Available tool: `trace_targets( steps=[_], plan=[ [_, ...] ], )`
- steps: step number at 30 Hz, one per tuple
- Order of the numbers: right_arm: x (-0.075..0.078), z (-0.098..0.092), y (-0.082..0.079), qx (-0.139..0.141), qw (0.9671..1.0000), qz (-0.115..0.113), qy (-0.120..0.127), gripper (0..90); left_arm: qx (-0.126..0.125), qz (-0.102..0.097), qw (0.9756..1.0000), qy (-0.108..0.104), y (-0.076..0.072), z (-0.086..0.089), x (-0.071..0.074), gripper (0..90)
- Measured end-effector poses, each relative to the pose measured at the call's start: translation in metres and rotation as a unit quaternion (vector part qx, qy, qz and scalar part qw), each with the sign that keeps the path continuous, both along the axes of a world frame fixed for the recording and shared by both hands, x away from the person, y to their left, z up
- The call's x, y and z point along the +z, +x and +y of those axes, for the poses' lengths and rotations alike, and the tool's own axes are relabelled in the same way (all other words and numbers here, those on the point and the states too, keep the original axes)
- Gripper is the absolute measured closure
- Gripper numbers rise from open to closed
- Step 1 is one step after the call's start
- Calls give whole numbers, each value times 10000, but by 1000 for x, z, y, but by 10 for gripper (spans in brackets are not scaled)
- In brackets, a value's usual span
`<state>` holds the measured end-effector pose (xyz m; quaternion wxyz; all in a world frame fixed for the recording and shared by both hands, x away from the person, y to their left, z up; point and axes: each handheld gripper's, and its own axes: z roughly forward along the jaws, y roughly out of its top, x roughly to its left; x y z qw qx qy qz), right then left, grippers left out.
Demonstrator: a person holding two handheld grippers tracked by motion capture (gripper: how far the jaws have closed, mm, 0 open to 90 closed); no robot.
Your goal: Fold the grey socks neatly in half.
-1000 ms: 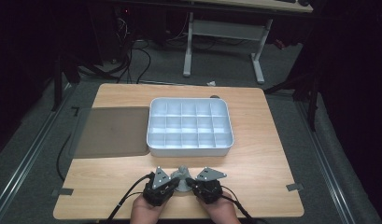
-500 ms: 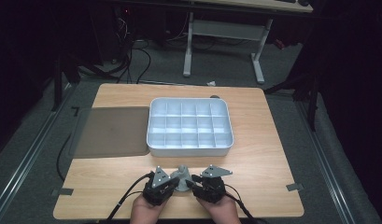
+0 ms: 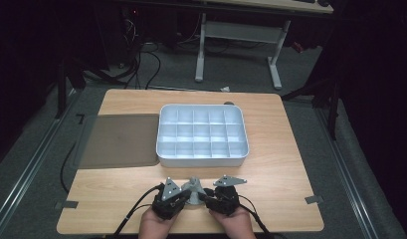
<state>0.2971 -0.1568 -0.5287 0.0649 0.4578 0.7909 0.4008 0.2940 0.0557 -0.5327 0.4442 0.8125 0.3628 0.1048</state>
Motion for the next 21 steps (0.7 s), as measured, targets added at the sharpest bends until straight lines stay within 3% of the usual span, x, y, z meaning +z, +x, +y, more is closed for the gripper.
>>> trace_targets(
  steps=[4,6,10,15,19,21],
  plan=[
    [2,2,-2,117,9997,-154,-126,798,-1,0,10000,1,0,0,0,871],
    [4,3,-3,129,9996,-180,-161,803,-1,0,10000,3,0,0,0,871],
    [17,7,-10,216,9985,-494,-115,814,2,0,10000,2,0,0,0,871],
    [27,19,-16,400,9966,-705,-134,822,-2,3,10000,1,0,0,0,874],
    [26,22,-16,442,9964,-706,-159,816,9,17,10000,-6,0,0,0,874],
    [26,19,-15,382,9966,-708,-183,770,3,23,10000,-12,0,0,0,874]
  ],
)
